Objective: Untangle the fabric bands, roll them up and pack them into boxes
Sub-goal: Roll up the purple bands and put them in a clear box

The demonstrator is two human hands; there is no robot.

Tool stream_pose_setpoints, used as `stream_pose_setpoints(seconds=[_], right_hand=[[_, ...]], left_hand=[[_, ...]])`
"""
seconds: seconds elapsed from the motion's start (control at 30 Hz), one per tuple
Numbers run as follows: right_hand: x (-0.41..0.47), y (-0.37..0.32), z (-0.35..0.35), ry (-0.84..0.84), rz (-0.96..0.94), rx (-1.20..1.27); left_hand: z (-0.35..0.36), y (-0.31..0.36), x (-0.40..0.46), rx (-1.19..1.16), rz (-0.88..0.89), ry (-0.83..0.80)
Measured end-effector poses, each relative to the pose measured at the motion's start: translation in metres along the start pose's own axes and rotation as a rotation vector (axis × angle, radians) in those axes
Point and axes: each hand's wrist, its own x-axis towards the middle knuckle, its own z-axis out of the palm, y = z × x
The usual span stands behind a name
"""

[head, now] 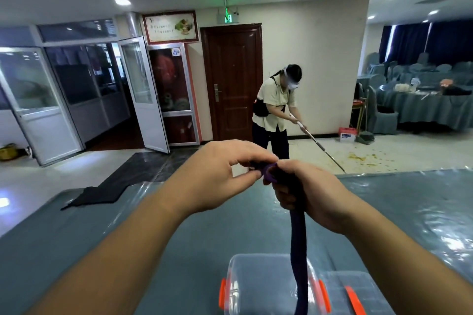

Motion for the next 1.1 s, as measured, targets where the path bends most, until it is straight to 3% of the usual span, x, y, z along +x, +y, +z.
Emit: stream_pose_setpoints(seconds=[0.17, 0.33, 0.43, 0.53, 0.87, 1.0, 1.1], right_hand=[[0.001, -0.001, 0.003, -0.055, -0.086, 0.055], [-0.005, -0.006, 0.001, -0.016, -0.243, -0.104], [-0.010, -0.012, 0.001, -0.059, -0.259, -0.194], [-0.013, -0.016, 0.001, -0.073, -0.248, -0.119], [-0.017, -0.017, 0.008, 0.077, -0.266, 0.062], [-0.013, -0.020, 0.019, 0.203, -0.320, 0.173], [-0.010, -0.023, 0.023, 0.257, -0.326, 0.249]], left_hand=[[-0.012, -0.002, 0.007, 0.117, 0.102, -0.004], [-0.024, -0.003, 0.012, 0.107, 0.085, -0.010], [-0.029, -0.001, 0.016, 0.121, 0.089, -0.020], [-0.030, 0.002, 0.017, 0.120, 0.109, 0.019], [-0.005, 0.002, 0.007, 0.085, 0.101, 0.348], [0.032, 0.013, 0.001, -0.080, -0.001, 0.629], [0.048, 0.016, 0.000, -0.154, -0.032, 0.656]])
